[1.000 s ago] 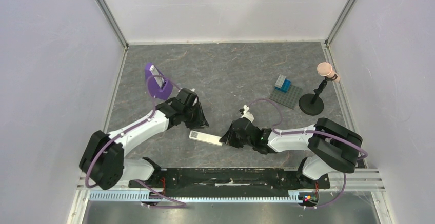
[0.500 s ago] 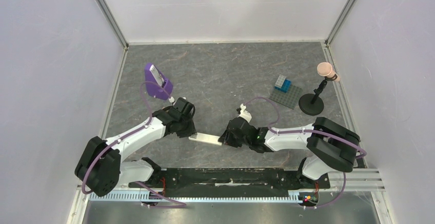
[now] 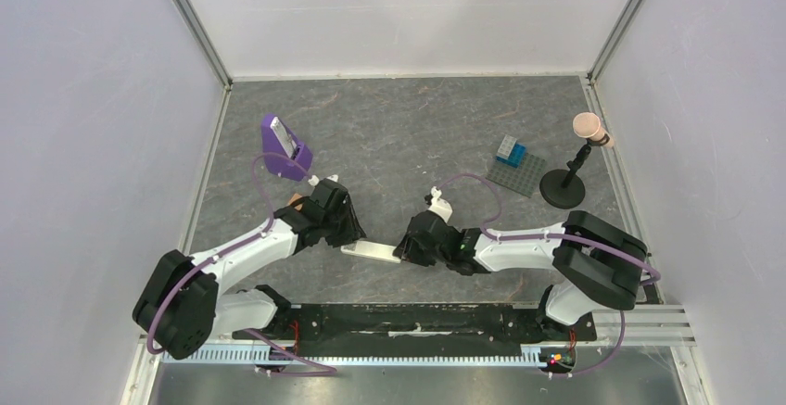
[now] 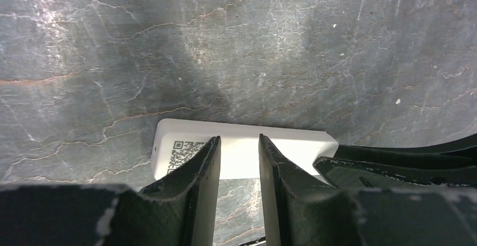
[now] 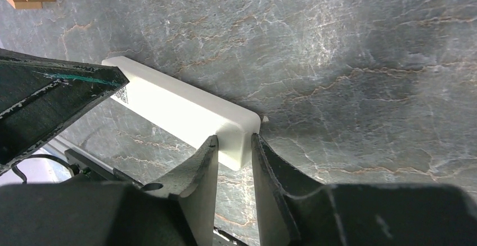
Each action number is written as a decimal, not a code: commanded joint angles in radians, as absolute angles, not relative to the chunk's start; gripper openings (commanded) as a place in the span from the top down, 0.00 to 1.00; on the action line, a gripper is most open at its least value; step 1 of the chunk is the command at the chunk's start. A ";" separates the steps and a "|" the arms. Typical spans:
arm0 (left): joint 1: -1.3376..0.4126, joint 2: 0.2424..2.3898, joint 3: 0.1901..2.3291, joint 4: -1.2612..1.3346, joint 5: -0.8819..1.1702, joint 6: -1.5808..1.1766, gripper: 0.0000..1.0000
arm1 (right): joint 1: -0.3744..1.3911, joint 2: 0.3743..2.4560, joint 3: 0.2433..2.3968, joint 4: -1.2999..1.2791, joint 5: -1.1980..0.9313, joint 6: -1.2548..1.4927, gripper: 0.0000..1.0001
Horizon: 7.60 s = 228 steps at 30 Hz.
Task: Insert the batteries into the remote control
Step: Load the battery cover into the remote control, then turn over the remote control at the center of the board, then reset both arms
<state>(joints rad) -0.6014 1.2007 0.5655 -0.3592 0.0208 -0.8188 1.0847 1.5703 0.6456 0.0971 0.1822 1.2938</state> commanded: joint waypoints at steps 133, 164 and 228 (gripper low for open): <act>-0.594 0.388 0.593 -0.093 0.302 -0.980 0.38 | 0.977 1.262 0.767 0.707 -0.590 1.274 0.83; -0.594 0.485 0.753 -0.530 0.044 -0.831 0.98 | 0.952 1.157 0.824 0.207 -0.315 0.958 0.10; -0.602 0.444 1.152 -1.053 -0.239 -0.773 0.21 | 0.948 0.461 1.130 -0.592 0.685 0.441 0.02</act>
